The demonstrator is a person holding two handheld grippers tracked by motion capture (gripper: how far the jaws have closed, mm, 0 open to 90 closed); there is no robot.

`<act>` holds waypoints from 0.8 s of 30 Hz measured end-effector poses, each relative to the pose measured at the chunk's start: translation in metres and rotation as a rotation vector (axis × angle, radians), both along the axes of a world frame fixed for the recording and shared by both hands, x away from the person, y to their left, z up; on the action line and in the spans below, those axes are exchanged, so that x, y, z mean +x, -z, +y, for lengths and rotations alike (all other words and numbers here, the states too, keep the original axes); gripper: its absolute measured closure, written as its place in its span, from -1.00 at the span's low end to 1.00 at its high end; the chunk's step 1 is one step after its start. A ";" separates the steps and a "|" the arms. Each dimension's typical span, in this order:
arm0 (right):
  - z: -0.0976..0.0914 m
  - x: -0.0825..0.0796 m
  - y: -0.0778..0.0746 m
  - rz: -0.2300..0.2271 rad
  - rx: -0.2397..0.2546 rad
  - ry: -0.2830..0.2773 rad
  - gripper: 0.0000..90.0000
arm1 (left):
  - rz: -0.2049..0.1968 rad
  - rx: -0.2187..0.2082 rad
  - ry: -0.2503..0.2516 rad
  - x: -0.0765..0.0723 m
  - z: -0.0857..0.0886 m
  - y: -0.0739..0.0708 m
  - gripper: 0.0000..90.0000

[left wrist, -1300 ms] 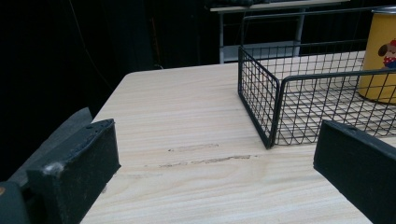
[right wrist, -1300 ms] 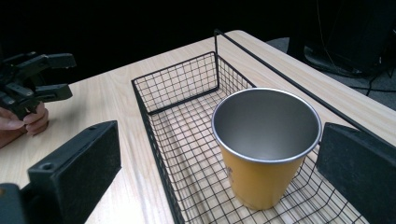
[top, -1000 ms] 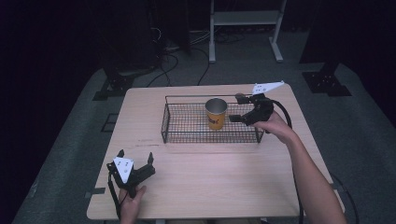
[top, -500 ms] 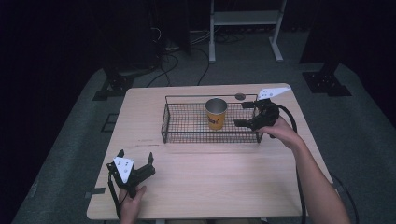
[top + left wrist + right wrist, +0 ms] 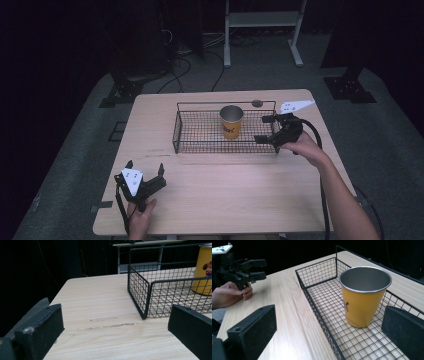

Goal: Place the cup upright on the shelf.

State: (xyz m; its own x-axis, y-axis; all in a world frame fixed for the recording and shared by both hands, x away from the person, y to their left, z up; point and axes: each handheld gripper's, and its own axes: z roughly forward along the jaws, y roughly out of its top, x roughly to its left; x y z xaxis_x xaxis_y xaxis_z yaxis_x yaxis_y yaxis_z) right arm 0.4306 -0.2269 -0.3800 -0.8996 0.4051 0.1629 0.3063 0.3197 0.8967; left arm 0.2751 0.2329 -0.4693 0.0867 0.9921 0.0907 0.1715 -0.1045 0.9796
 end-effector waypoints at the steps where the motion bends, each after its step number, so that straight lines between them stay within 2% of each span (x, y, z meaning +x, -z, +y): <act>1: -0.001 -0.001 0.001 0.000 0.002 -0.001 -1.00 | 0.000 0.000 0.001 0.000 0.000 0.000 -1.00; 8: -0.005 -0.011 0.002 -0.006 0.015 -0.007 -1.00 | 0.000 0.000 0.001 0.000 0.000 0.000 -1.00; 24: -0.011 -0.033 0.013 -0.007 0.006 -0.019 -1.00 | 0.001 0.001 -0.001 0.000 0.000 0.000 -1.00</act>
